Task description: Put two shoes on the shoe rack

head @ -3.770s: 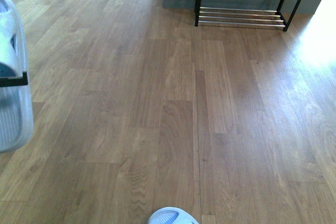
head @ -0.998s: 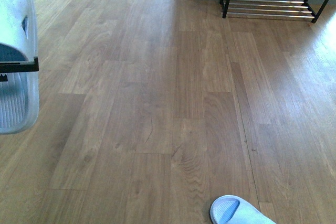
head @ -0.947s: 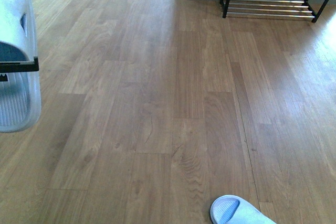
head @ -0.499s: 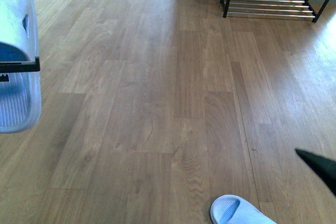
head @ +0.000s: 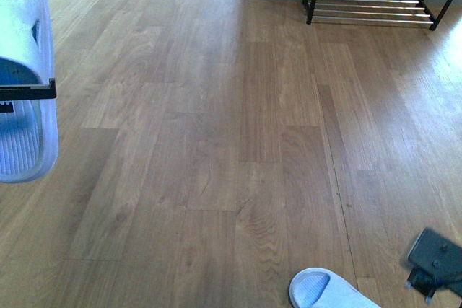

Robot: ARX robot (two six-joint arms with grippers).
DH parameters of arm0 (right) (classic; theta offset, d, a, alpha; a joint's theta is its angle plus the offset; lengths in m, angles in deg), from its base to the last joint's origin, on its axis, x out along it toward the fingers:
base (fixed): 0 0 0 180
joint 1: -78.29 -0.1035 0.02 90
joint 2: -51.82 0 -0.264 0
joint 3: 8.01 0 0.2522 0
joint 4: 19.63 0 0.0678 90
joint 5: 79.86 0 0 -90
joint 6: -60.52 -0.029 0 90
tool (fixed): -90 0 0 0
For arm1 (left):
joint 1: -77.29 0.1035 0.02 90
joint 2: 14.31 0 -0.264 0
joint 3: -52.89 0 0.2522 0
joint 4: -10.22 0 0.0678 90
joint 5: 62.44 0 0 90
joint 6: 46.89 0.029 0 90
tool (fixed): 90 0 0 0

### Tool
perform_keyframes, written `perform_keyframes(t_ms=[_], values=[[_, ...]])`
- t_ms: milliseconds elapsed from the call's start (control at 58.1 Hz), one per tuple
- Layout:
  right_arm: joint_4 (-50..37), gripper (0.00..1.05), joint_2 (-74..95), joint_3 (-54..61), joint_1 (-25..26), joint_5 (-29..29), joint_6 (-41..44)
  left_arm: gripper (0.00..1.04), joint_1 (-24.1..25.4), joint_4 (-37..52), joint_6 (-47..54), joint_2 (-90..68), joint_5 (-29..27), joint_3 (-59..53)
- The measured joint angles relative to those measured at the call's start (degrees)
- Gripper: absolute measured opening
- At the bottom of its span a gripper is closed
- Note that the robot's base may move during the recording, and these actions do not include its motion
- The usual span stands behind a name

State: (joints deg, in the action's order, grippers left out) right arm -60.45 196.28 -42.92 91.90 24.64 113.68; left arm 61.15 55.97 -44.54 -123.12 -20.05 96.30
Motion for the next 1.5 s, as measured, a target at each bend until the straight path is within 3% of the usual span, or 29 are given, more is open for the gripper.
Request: perform_keyframes(t_ms=[344, 602, 826, 1102, 1325, 1498], values=[[14.6, 0.95, 2.8, -7.9, 0.8, 5.6, -15.0, 0.02, 0.0, 0.0, 0.0, 0.0, 0.0, 0.0], [15.5, 0.95, 6.3, -12.9, 2.4, 5.0, -24.2, 0.02, 0.0, 0.0, 0.0, 0.0, 0.0, 0.0], [15.9, 0.95, 12.9, -17.8, 4.4, 4.4, -25.3, 0.02, 0.0, 0.0, 0.0, 0.0, 0.0, 0.0], [23.5, 0.95, 17.3, -23.4, 6.3, 7.1, -27.1, 0.02, 0.0, 0.0, 0.0, 0.0, 0.0, 0.0], [26.4, 0.95, 17.2, -23.6, 4.4, 12.2, -30.3, 0.02, 0.0, 0.0, 0.0, 0.0, 0.0, 0.0], [20.3, 0.95, 16.7, -22.9, 1.7, 10.7, -30.9, 0.02, 0.0, 0.0, 0.0, 0.0, 0.0, 0.0]])
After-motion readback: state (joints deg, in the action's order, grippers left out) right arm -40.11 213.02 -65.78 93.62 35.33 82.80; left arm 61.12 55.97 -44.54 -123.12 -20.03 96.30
